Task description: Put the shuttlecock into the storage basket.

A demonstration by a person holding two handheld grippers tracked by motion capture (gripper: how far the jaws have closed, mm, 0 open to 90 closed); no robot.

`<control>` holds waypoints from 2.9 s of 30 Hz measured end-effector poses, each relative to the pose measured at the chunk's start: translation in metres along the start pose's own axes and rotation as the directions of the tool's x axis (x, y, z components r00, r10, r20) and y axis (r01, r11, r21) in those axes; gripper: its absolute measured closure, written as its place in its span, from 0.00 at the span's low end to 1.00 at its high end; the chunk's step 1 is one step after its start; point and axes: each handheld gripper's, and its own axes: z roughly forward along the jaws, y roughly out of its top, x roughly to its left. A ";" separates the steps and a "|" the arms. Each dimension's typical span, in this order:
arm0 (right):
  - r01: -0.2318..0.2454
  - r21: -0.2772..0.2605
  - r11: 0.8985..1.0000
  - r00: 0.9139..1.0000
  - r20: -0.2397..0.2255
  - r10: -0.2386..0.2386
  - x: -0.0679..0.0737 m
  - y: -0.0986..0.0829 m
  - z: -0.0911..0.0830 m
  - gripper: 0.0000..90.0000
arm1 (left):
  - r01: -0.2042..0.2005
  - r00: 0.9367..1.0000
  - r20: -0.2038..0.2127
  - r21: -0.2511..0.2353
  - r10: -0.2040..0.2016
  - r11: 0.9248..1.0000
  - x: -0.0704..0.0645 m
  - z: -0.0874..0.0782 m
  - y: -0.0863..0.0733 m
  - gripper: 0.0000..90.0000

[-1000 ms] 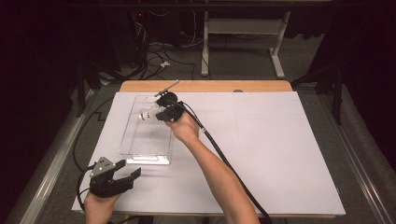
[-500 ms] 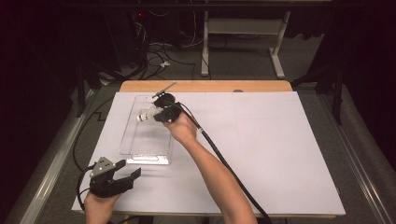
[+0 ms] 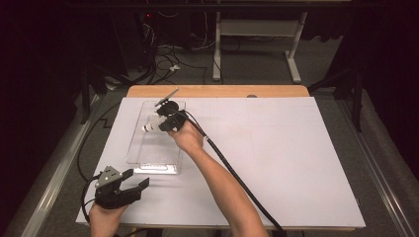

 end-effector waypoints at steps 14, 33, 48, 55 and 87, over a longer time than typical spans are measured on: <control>-0.007 0.033 0.999 1.000 -0.023 0.008 0.002 0.002 0.007 0.93 | 0.000 1.000 0.002 0.002 0.000 1.000 0.000 0.001 0.000 0.33; 0.009 0.106 0.994 1.000 0.022 -0.012 -0.001 0.005 0.003 0.73 | 0.003 1.000 0.003 0.002 -0.003 1.000 0.000 0.000 0.000 0.33; -0.015 0.095 0.995 1.000 0.021 0.013 -0.013 -0.006 -0.011 0.70 | 0.003 1.000 -0.002 0.000 -0.003 1.000 0.000 0.001 0.000 0.33; -0.030 0.073 0.997 0.999 0.016 0.029 -0.020 -0.014 -0.023 0.70 | 0.000 1.000 -0.003 0.004 0.000 1.000 0.000 0.001 0.000 0.33; -0.044 -0.057 0.997 0.998 0.042 0.046 -0.045 -0.046 -0.063 0.68 | 0.004 1.000 -0.006 0.004 -0.004 1.000 -0.001 0.002 0.000 0.33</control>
